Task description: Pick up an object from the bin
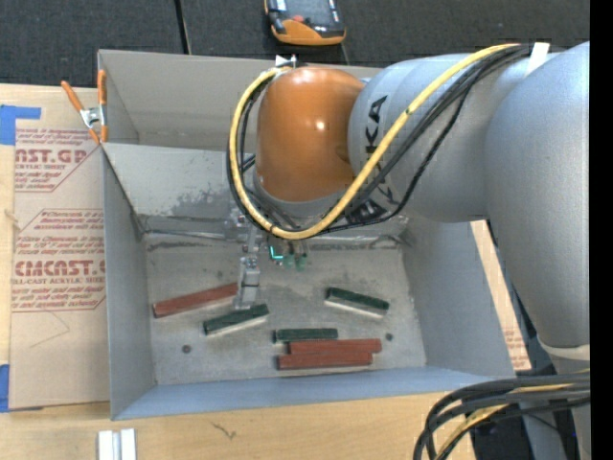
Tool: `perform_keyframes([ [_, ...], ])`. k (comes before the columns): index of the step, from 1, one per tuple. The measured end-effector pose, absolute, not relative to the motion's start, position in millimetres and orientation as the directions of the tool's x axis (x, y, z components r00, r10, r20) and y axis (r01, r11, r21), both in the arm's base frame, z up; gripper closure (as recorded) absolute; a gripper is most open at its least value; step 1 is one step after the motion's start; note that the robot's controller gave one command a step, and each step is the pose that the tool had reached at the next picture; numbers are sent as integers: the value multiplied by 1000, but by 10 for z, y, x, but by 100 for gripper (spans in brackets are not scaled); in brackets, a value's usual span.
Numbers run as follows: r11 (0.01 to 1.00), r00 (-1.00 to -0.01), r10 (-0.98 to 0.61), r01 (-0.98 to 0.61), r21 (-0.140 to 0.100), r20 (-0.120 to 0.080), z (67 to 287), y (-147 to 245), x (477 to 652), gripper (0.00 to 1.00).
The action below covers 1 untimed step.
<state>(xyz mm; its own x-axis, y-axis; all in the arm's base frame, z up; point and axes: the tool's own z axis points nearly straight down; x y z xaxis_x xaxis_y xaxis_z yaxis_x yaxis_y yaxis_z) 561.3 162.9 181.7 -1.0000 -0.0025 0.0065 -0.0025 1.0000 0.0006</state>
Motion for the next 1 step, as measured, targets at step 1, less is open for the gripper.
perform_keyframes([
  [1,1000,-1000,-1,-1,2,-1,1866,1620,5632,0],
])
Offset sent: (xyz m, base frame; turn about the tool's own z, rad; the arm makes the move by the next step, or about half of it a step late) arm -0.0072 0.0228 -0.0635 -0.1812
